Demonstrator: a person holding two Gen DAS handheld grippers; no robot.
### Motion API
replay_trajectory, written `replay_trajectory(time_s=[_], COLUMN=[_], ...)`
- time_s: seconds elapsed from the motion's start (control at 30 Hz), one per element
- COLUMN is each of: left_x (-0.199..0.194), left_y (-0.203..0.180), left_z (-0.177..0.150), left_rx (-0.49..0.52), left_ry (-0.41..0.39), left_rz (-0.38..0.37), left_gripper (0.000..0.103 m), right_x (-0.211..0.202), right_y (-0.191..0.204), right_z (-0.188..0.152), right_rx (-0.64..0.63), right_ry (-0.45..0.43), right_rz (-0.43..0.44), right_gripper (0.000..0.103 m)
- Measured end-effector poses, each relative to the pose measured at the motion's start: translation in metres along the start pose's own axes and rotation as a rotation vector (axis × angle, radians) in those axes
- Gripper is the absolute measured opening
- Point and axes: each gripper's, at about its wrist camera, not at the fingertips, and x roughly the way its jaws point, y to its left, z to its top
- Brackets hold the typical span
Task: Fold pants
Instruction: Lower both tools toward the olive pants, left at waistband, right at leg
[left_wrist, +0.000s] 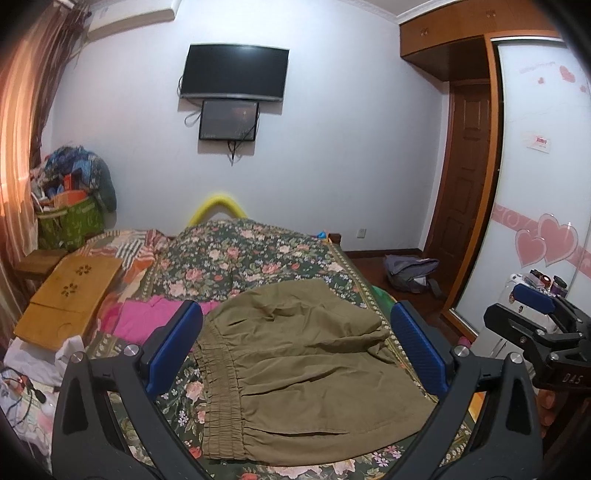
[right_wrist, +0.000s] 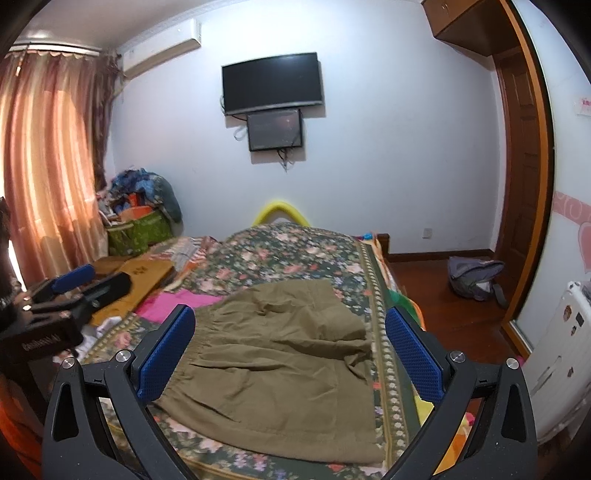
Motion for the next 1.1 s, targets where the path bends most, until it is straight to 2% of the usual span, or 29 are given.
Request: replay_trajectory(time_s=[0.27,0.53,0.6,0.77,0.9,1.0,1.1], left_x=[0.069,0.152,0.178,0.221,0.253,0.274,0.297], left_y=[0.03,0.074,0.092,0.13,0.155,0.171,0.19], left_z=[-0.005,-0.01,-0.012,-0.016,-0.022,-0.029,-0.04], left_rx=[0.0,0.022,0.002,-0.053,-0.033,-0.026,-0.038], left_ry=[0.126,0.218,0.259,0.297,0.327,0.358,0.413], left_rz=[0.051,0.132,0.14,0.188,0.225,0.226,0.248], left_gripper=[0.103,0.103,0.103,0.103,0.103,0.103,0.103], right_x=[0.046,0.103,0.117,0.162,0.199,0.23,0.257], right_y=[-0.03,-0.063,-0.067,-0.076,-0.082,-0.088,-0.092], right_z=[-0.01,-0.003,0.002,0.013,0.019,0.022,0.024], right_rx=[-0.049,-0.041,-0.041,-0.061,-0.077,-0.073,-0.075], right_ry=[0.099,0.17,0.178,0.205,0.227,0.251,0.277], right_rz=[-0.069,-0.08,-0.072,-0.032,0.005,0.032,0.051], right_gripper=[0.103,0.103,0.103,0.103,0.103,0.103,0.103])
